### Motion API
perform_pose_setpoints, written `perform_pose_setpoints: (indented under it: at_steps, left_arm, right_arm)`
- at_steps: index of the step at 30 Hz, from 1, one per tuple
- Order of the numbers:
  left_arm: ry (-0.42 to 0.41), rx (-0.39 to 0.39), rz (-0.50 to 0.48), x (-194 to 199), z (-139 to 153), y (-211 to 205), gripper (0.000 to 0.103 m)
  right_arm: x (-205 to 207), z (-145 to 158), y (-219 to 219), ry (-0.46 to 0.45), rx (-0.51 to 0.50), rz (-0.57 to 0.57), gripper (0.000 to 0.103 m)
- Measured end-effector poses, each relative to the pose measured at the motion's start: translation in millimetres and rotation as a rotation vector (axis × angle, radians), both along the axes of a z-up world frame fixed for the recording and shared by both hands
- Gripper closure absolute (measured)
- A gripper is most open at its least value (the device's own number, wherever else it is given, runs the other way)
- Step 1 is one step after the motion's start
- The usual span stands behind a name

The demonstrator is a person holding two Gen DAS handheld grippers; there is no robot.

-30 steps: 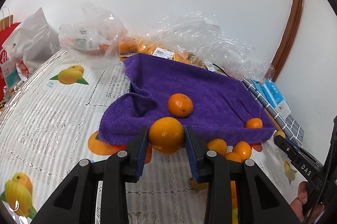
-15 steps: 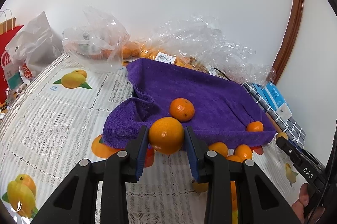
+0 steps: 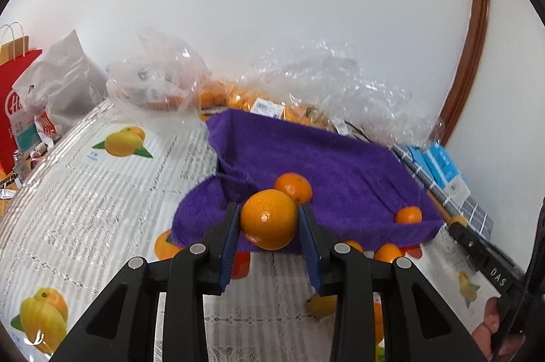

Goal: Organize fruits
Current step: 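Lift both held fruits up over the purple towel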

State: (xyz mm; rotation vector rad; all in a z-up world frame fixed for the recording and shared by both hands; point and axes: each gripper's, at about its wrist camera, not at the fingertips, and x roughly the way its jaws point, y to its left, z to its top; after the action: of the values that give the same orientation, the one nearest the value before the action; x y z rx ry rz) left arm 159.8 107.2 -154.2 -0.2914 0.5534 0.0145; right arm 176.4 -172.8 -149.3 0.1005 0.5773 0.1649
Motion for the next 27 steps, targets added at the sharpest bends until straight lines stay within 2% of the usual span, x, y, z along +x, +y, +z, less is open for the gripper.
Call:
perform_pose_setpoints:
  at_steps: [3,9,15,18,20,23,27]
  left_arm:
    - [0.009,-0.021,0.018,10,11,6,0.070]
    - [-0.049,-0.011,0.033,38,38,13,0.070]
    - [-0.037,-0.092,0.036,78,44,21,0.070]
    - [-0.020,-0.099,0.023,99,41,16,0.070]
    - [0.004,-0.078,0.008,113,37,11,0.070]
    - [0.045,-0.043,-0.001,130,24,5,0.070]
    - [0.105,-0.055,-0.014,143,3,4,0.070]
  right_arm:
    - [9,4,-5,0.024,0.022,-0.005,0.076]
    - [40,35,-8,-0.016,0.002,-0.021,0.076]
    - [76,55,-6,-0.028,0.002,-0.027,0.076]
    - [96,59,-3,-0.017,0.018,-0.023,0.076]
    - [108,56,0,-0.008,0.021,-0.023,0.076]
    - [122,45,4,0.022,0.041,-0.010,0.076]
    - [136,24,9,0.085,0.043,0.016,0.076]
